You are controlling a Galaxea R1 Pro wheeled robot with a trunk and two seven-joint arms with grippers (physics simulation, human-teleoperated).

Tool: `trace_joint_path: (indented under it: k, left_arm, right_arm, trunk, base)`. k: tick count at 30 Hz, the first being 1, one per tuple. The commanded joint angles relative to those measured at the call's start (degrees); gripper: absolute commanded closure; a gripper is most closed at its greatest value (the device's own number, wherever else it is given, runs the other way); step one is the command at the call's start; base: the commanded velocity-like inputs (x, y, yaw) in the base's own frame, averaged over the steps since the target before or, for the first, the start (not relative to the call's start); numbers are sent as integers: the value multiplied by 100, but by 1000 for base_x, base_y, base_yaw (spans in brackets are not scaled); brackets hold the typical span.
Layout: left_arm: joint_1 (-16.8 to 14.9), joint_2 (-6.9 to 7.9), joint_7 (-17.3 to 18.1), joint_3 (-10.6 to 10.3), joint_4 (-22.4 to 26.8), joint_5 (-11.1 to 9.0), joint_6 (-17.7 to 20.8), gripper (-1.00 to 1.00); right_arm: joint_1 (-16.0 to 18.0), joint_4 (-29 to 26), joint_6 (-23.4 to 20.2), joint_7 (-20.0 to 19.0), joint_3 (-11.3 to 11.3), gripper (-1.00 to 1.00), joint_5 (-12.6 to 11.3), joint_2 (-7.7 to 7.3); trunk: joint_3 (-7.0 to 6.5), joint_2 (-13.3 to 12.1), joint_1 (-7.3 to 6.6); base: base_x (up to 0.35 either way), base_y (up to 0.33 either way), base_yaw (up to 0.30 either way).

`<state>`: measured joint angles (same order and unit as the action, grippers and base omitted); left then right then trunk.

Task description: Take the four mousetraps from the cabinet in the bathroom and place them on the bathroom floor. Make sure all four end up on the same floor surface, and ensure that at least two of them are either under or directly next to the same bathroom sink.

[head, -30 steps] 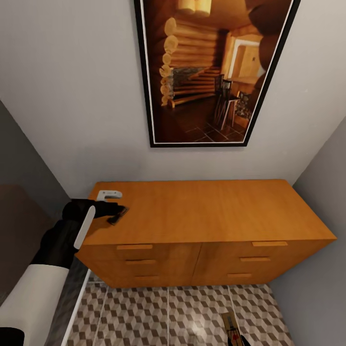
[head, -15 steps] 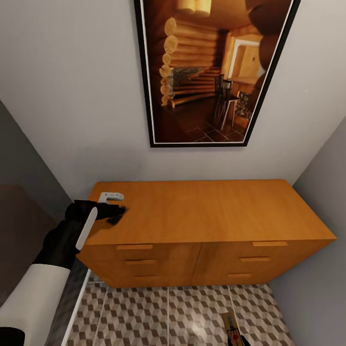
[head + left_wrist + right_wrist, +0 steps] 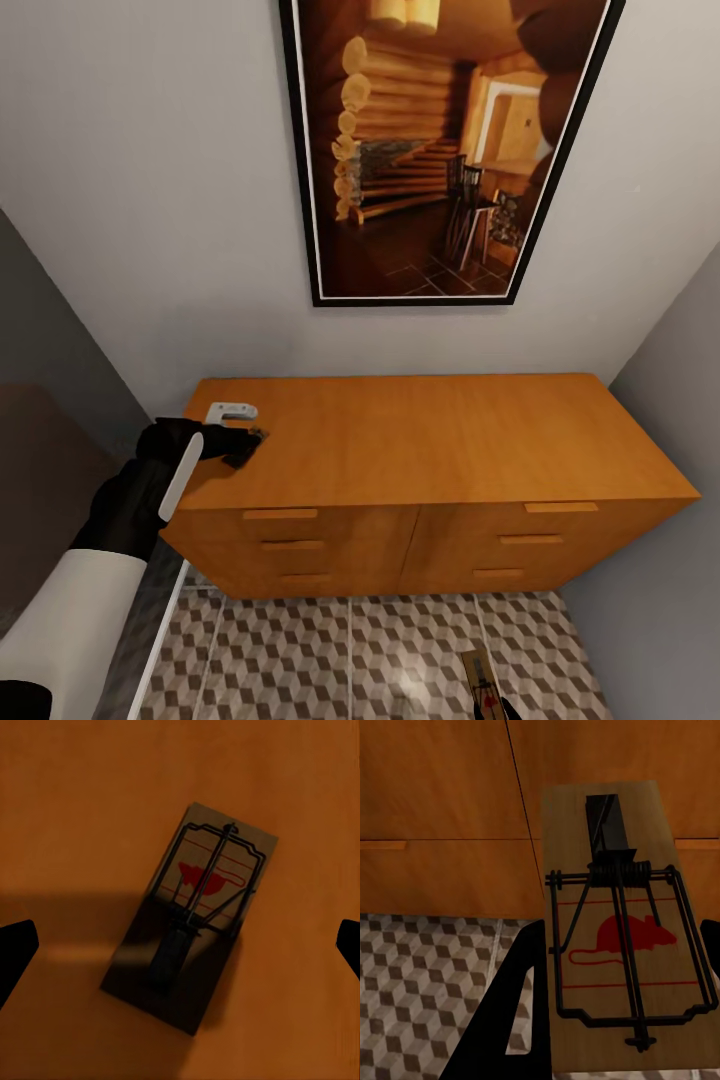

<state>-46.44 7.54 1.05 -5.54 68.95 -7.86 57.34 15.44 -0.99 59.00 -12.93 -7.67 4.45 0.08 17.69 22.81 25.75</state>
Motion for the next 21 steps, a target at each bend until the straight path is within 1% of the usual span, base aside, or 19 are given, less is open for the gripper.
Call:
trace_joint_path:
  k: [1, 21]
  left_arm:
    - [-3, 6, 2, -9, -7, -14, 19, -100]
    - [2, 5, 7, -9, -103, -14, 14, -100]
  right_arm:
    - [3, 2, 15, -16, -50, 100, 39, 1]
    - [3, 2, 15, -16, -50, 100, 39, 1]
  trunk:
    - [10, 10, 3]
    - [21, 10, 3]
  base:
    - [0, 0, 0]
    - [0, 0, 0]
